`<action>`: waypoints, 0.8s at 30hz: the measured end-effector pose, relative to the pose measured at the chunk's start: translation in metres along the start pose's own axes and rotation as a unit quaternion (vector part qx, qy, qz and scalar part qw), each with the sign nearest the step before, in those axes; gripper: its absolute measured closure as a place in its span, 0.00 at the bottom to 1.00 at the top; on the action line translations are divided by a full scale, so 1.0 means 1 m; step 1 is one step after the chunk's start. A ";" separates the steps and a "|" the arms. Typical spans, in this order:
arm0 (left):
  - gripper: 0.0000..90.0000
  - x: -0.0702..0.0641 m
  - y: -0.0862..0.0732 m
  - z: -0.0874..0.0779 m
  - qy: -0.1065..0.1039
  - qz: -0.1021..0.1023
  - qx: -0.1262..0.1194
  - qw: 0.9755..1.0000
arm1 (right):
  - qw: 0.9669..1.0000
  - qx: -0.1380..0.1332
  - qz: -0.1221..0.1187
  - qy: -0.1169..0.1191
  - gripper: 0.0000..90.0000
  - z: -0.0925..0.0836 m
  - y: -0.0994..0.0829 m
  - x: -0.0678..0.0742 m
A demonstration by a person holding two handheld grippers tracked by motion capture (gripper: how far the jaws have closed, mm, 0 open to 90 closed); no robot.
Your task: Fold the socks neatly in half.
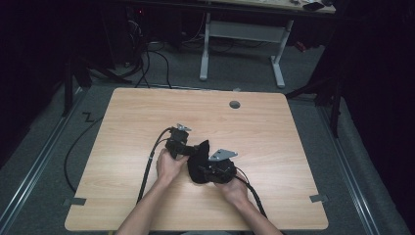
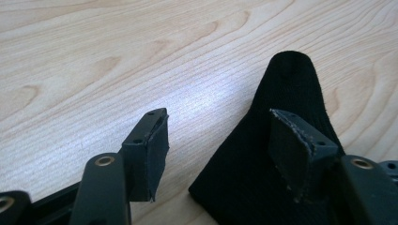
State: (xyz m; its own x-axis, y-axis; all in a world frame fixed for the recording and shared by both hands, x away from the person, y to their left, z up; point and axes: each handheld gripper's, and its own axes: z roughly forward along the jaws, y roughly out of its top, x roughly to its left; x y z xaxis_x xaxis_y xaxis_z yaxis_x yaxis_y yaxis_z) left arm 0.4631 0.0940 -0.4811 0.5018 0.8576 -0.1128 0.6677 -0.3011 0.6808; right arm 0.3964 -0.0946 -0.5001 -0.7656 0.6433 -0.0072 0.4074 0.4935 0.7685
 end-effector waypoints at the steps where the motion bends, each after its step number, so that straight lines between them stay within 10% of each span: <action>1: 0.44 0.000 0.000 0.001 0.001 0.003 0.002 1.000 | 1.000 0.001 0.003 0.001 0.58 0.000 0.000 0.000; 24: 0.56 0.005 -0.007 -0.004 -0.001 0.012 0.005 1.000 | 1.000 -0.003 0.002 0.002 0.59 -0.002 -0.005 0.000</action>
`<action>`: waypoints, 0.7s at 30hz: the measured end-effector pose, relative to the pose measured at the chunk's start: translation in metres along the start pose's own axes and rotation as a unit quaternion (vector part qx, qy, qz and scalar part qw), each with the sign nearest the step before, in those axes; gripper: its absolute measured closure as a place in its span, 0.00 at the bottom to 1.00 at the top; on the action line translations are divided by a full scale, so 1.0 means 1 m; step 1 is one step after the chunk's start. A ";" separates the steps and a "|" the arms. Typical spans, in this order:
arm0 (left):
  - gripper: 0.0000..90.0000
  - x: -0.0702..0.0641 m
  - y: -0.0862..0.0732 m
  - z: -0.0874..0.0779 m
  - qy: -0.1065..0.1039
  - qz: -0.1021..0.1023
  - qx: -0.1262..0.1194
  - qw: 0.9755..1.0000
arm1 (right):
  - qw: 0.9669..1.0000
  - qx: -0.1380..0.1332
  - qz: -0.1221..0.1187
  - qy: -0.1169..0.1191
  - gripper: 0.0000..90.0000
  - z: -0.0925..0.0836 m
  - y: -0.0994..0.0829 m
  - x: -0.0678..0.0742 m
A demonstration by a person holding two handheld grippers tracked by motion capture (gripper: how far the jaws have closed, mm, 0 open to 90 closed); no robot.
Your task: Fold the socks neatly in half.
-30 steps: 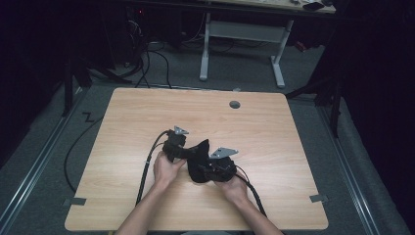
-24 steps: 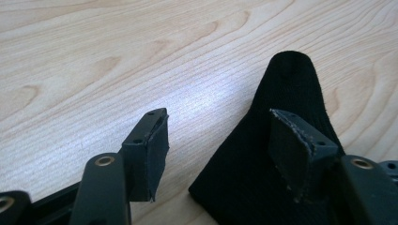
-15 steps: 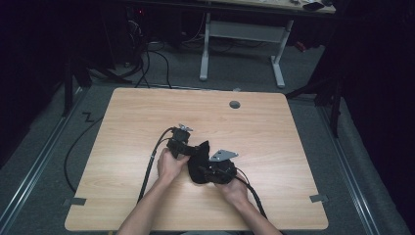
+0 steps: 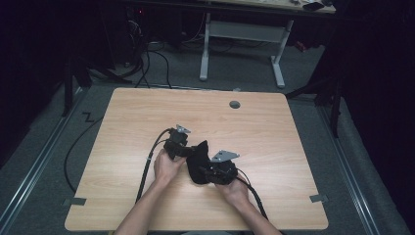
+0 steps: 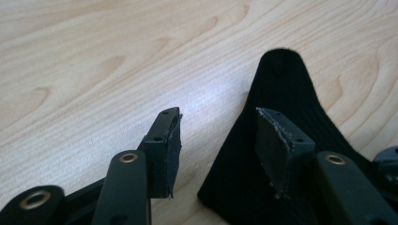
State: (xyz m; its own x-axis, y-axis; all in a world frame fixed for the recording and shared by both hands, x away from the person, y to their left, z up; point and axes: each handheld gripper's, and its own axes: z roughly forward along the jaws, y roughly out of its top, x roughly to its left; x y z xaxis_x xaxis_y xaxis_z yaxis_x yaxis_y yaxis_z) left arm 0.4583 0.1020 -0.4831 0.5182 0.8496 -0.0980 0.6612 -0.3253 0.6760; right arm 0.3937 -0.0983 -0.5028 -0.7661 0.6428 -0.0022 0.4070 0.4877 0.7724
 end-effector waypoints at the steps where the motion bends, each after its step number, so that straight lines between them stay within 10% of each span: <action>1: 0.56 0.003 -0.002 0.004 -0.003 -0.008 0.009 1.000 | 1.000 -0.001 -0.003 -0.001 0.59 0.000 0.000 0.000; 21: 0.89 0.002 -0.007 0.005 -0.050 0.010 0.000 0.999 | 1.000 0.015 0.019 0.012 0.59 -0.001 0.003 -0.002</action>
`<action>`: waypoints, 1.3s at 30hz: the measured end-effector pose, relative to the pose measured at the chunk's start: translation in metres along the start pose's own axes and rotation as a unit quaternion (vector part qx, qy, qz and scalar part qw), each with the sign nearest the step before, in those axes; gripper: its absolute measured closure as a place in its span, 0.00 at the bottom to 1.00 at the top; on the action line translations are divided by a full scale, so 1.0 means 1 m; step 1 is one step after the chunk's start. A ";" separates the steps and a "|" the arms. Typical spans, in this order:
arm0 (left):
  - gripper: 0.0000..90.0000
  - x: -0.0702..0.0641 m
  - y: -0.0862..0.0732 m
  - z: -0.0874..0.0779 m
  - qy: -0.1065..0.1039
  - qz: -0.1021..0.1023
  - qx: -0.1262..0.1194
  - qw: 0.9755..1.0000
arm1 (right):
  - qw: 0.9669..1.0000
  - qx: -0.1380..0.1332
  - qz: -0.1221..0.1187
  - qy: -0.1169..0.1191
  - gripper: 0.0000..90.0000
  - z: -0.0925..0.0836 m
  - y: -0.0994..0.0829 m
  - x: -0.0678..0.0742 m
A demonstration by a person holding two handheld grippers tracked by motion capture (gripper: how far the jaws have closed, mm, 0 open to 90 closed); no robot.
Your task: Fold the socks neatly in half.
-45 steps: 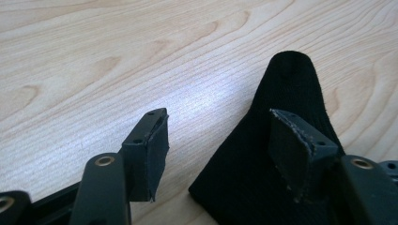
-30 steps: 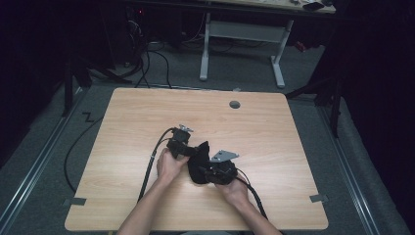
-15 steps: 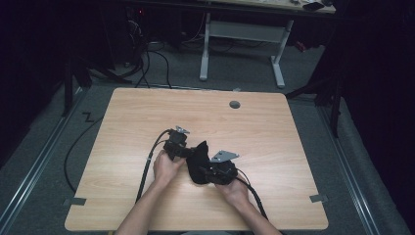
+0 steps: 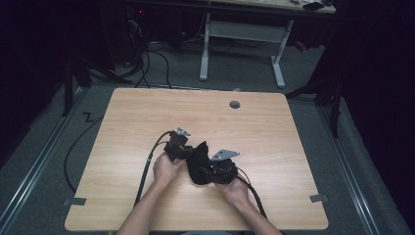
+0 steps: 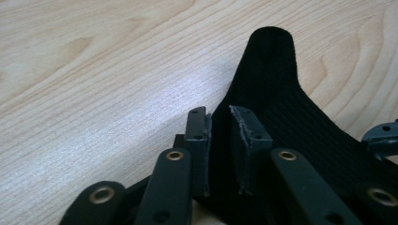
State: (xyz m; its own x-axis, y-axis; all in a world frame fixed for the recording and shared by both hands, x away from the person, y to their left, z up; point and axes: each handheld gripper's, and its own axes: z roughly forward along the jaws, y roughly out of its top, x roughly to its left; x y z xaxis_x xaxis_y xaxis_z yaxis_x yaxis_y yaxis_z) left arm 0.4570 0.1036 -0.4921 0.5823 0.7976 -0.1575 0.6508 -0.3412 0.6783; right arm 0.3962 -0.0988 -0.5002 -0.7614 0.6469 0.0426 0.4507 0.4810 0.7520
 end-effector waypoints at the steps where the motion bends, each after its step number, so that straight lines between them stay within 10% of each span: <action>1: 0.91 0.001 0.000 0.000 -0.005 -0.001 0.000 1.000 | 1.000 0.000 -0.001 -0.001 0.58 -0.001 0.001 0.000; 9: 0.94 0.003 0.000 -0.002 -0.015 -0.005 0.000 1.000 | 0.998 -0.045 0.036 0.027 0.59 -0.018 0.012 0.002; 20: 0.95 0.000 0.002 -0.014 -0.038 -0.005 -0.027 0.999 | 0.999 -0.009 0.025 0.040 0.58 -0.003 0.000 0.016; 31: 0.95 -0.022 0.005 -0.050 -0.076 0.031 -0.090 0.993 | 1.000 -0.013 -0.001 0.010 0.60 0.008 0.003 0.011; 39: 0.95 -0.020 0.000 -0.046 -0.080 0.016 -0.095 0.992 | 1.000 -0.011 -0.003 -0.008 0.59 0.018 0.017 0.007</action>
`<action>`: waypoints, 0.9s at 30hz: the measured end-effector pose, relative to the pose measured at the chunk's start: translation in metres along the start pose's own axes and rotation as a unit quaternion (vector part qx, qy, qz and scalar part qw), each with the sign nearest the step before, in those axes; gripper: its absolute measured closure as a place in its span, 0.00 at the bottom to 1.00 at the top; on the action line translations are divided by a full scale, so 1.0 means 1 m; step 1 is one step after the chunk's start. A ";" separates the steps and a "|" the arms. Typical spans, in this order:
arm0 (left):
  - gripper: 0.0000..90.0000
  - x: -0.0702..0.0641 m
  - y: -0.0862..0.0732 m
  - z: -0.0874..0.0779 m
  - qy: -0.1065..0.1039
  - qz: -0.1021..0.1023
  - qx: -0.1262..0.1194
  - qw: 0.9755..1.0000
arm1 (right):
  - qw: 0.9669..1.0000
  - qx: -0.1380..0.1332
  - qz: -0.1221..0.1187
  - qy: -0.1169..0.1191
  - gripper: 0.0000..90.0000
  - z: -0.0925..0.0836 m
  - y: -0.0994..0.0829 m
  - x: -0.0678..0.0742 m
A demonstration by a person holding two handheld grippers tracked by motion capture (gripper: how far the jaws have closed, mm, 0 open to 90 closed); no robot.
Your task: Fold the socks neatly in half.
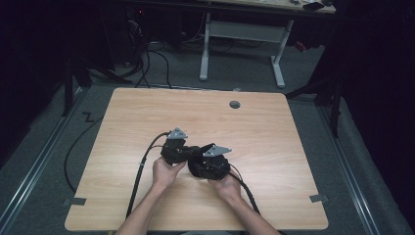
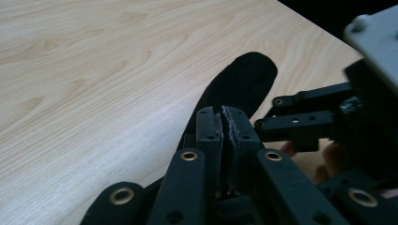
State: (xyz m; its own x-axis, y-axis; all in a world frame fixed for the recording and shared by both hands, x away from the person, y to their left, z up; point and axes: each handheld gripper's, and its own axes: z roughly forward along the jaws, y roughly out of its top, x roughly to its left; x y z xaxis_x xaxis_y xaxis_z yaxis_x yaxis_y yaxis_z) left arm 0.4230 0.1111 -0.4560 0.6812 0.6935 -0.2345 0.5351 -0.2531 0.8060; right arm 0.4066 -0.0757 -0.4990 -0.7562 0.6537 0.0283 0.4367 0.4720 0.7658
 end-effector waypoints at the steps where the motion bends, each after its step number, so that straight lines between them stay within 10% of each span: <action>1: 0.95 0.006 -0.001 0.001 0.006 -0.008 -0.002 1.000 | 1.000 -0.012 0.003 0.003 0.58 -0.008 0.001 0.002; 8: 0.95 0.011 -0.001 0.004 0.013 -0.012 -0.007 1.000 | 1.000 -0.015 -0.014 0.019 0.49 -0.031 -0.010 0.003; 14: 0.95 0.003 0.003 0.003 0.007 0.013 -0.007 1.000 | 0.999 0.023 -0.024 0.000 0.47 -0.015 -0.019 -0.003; 27: 0.95 -0.017 -0.005 -0.005 0.003 0.042 0.005 0.999 | 0.999 0.006 -0.008 -0.047 0.49 0.004 -0.008 -0.002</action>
State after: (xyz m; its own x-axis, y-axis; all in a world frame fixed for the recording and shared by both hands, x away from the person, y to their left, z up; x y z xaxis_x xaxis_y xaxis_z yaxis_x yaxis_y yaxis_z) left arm 0.4060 0.1038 -0.4528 0.7211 0.6735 -0.1627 0.4810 -0.3176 0.8172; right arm 0.4068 -0.0789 -0.5080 -0.7144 0.6983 -0.0449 0.4308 0.4895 0.7581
